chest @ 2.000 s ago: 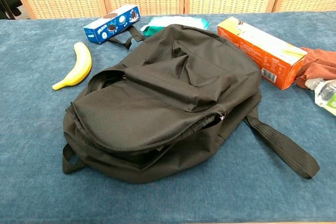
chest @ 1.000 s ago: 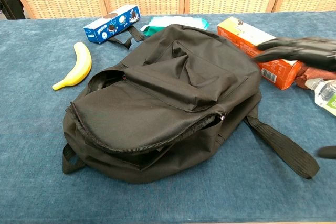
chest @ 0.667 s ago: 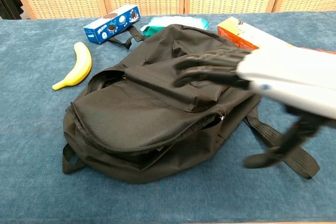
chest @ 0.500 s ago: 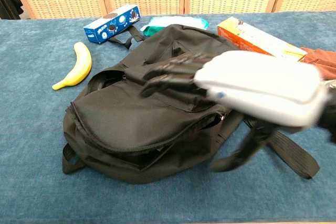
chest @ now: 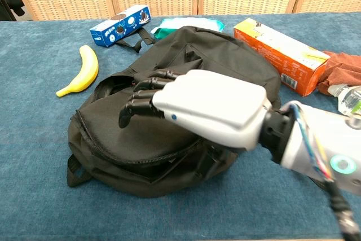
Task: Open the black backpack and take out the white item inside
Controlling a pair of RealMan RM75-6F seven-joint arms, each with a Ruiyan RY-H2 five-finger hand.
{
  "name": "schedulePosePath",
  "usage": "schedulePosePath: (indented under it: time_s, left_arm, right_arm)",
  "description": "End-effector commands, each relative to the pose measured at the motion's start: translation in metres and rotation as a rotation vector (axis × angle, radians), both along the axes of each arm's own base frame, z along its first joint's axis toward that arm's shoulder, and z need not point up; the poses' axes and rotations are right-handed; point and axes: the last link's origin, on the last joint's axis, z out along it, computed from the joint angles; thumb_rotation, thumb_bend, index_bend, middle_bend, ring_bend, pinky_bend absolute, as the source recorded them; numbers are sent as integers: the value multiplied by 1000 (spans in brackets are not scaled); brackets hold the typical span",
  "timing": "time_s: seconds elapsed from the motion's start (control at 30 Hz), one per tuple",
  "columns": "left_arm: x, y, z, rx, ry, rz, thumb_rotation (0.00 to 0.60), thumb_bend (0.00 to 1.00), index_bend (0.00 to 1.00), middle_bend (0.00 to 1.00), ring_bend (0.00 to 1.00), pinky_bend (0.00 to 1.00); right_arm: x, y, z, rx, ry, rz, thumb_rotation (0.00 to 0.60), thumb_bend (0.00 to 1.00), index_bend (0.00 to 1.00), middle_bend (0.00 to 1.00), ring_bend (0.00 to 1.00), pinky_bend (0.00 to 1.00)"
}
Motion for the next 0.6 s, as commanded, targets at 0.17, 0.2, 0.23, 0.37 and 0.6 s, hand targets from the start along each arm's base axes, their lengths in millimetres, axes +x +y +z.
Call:
schedulePosePath:
  time_s: [0.17, 0.2, 0.23, 0.37, 0.6]
  left_arm:
    - [0, -1, 0, -2, -1, 0, 600, 211, 0, 0, 0, 0]
    - [0, -1, -1, -3, -1, 0, 600, 210, 0, 0, 0, 0]
    - [0, -1, -1, -4, 0, 0, 600, 210, 0, 0, 0, 0]
    - [1, -1, -3, -11, 2, -3, 600, 210, 0, 0, 0, 0]
    - [13, -6, -8, -94, -65, -84, 600, 214, 0, 0, 0, 0]
  right_arm:
    - [10, -13, -9, 2, -122, -96, 600, 162, 446, 437, 346, 302]
    - [12, -15, -9, -8, -133, -105, 600, 195, 475, 465, 375, 326]
    - [12, -15, -9, -16, -139, -109, 600, 226, 497, 486, 395, 343]
    - [15, -18, -10, -27, -170, -137, 600, 375, 559, 538, 435, 372]
    - [29, -26, -6, 40, -341, -323, 600, 416, 607, 579, 459, 377]
